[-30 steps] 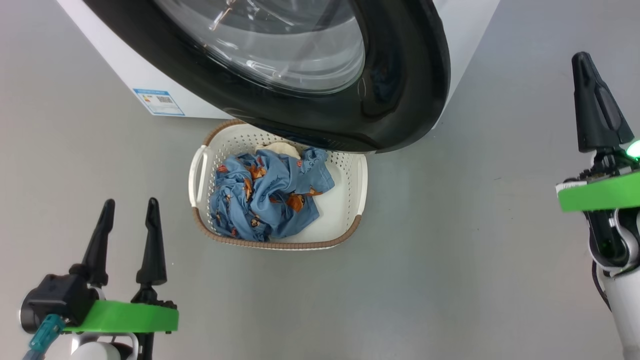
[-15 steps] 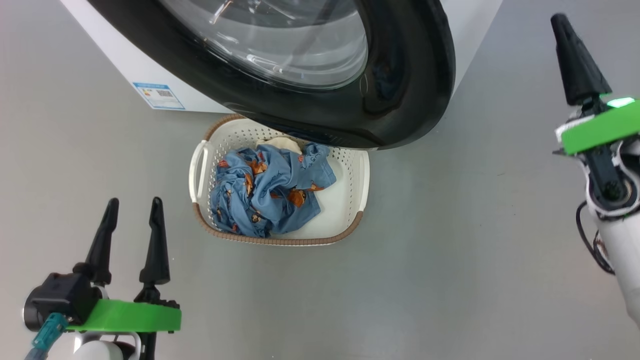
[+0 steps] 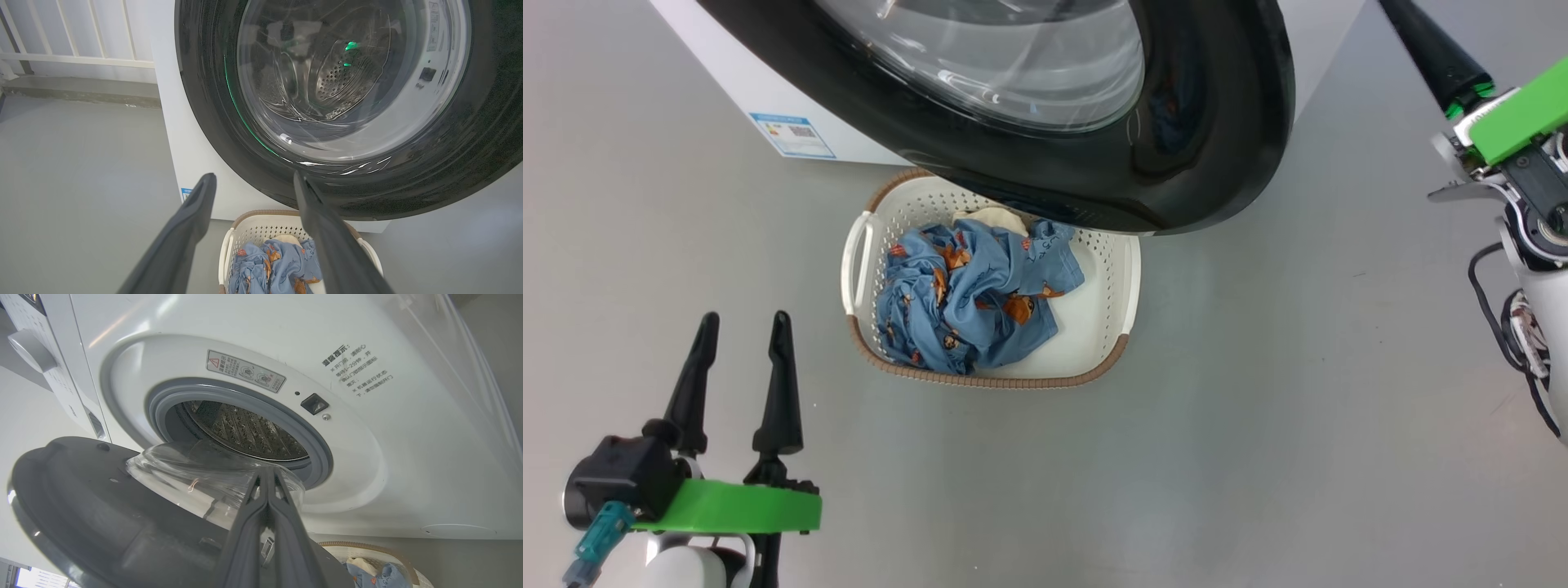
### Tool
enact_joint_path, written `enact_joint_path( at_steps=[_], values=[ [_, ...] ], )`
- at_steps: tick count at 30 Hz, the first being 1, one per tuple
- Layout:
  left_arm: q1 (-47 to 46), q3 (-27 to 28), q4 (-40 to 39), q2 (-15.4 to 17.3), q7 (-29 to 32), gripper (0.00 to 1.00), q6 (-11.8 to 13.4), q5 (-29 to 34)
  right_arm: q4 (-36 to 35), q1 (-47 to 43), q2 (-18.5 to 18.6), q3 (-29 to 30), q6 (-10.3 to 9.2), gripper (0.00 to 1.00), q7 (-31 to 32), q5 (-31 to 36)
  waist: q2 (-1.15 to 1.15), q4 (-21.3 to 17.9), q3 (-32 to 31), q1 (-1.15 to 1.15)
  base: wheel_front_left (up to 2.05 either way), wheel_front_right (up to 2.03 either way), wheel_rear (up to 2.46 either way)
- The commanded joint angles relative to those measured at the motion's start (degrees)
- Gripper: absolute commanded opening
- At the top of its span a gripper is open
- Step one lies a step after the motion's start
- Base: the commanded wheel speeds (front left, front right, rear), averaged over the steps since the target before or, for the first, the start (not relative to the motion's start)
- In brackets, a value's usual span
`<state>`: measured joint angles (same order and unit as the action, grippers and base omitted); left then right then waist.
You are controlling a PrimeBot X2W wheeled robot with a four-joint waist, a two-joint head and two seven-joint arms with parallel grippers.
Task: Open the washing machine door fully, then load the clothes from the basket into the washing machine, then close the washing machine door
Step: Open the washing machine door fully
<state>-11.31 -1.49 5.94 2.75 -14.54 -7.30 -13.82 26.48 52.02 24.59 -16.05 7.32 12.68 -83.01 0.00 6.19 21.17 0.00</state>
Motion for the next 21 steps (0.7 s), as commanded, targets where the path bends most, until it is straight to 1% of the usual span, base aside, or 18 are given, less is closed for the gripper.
enact_joint_path(
  at_steps=[1, 6, 14, 16, 17, 21],
  values=[
    [-1.4, 1.9, -1.3, 1.0, -0.5, 1.00, -0.2, -0.5, -0.8, 0.9, -0.4, -0.7, 0.17, 0.00, 1.3, -1.0, 0.00, 0.1, 0.1, 0.00, 0.00, 0.00, 0.00],
    [-1.8, 1.9, -1.2, 0.9, -0.5, 1.00, -0.2, -0.6, 0.5, 3.5, -1.4, -1.8, 0.17, 0.00, 8.2, -5.2, 0.00, 0.5, 0.6, 0.00, 0.00, 0.00, 0.00],
    [-2.1, 2.0, -1.0, 0.7, -0.5, 1.00, -0.2, -0.8, 3.6, 6.3, -2.1, -1.3, 0.17, 0.00, 15.1, -10.1, 0.00, 1.1, 1.2, 0.00, 0.00, 0.00, 0.00],
    [-2.1, 2.1, -1.0, 0.7, -0.5, 1.00, -0.2, -0.8, 4.5, 6.8, -2.2, -1.5, 0.17, 0.00, 17.2, -11.0, 0.00, 1.1, 1.2, 0.00, 0.00, 0.00, 0.00],
    [-2.1, 2.2, -1.0, 0.6, -0.5, 1.00, -0.2, -0.8, 5.0, 7.1, -2.2, -2.0, 0.17, 0.00, 19.2, -11.6, 0.00, 1.1, 1.3, 0.00, 0.00, 0.00, 0.00],
    [-2.1, 2.3, -1.1, 0.6, -0.5, 1.00, -0.2, -0.7, 5.7, 7.6, -2.4, -2.7, 0.17, 0.00, 21.8, -12.2, 0.00, 1.1, 1.4, 0.00, 0.00, 0.00, 0.00]
  ],
)
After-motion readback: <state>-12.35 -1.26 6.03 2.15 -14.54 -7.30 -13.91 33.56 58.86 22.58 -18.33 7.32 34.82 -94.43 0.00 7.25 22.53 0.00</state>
